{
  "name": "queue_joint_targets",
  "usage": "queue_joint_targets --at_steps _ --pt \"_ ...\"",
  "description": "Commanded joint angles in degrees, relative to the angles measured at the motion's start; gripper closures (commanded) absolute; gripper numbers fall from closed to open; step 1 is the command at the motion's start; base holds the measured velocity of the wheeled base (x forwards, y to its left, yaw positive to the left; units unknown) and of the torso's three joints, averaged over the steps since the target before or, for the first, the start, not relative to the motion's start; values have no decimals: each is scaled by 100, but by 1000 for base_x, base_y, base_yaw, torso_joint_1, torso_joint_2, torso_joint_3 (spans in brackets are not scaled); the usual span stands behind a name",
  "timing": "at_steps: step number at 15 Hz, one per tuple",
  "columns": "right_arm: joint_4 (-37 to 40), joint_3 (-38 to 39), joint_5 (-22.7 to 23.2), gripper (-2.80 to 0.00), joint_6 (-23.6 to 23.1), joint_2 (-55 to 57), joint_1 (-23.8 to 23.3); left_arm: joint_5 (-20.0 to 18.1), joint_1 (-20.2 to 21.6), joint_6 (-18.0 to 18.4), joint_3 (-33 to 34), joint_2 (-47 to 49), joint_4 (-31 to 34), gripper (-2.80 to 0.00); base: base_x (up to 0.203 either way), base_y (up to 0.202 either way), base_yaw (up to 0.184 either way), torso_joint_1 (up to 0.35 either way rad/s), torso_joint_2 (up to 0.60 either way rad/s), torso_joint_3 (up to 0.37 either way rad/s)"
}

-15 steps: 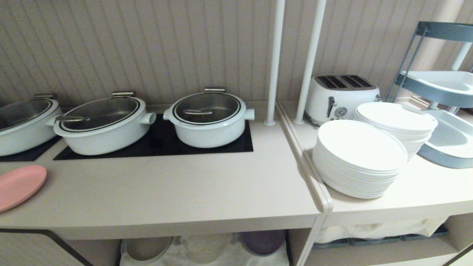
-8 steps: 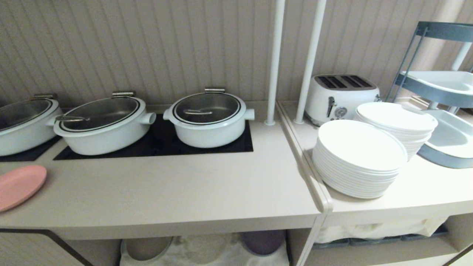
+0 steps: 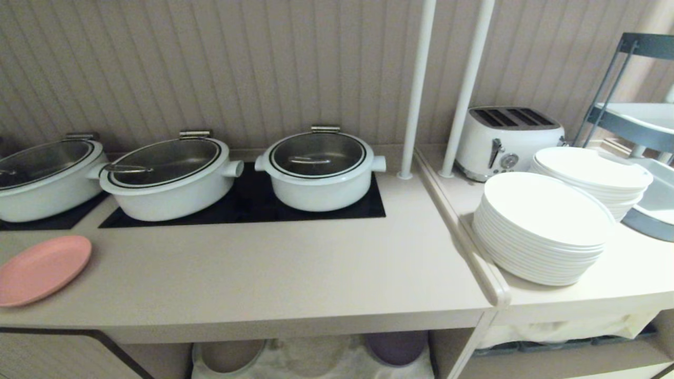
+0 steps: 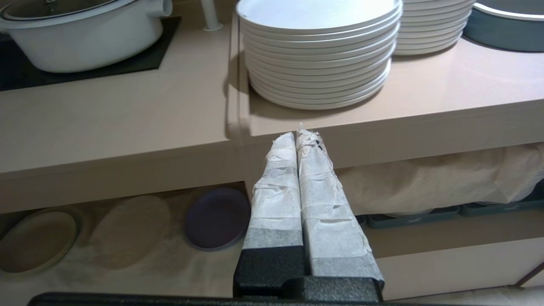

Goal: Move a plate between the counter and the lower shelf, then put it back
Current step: Pick up the plate

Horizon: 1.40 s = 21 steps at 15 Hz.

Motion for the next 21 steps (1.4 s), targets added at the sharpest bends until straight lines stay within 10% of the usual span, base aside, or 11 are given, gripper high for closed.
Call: queue_joint_targets --at_steps 1,13,21 --pt "-13 0 -3 0 4 0 0 -5 0 1 0 -1 -1 0 0 194 -1 4 2 2" --pt "-5 0 -3 0 4 0 0 1 0 1 0 -1 -1 0 0 193 -1 3 2 2" --pt "-5 0 -3 0 4 0 0 -5 0 -16 0 -1 -10 0 0 11 0 0 1 0"
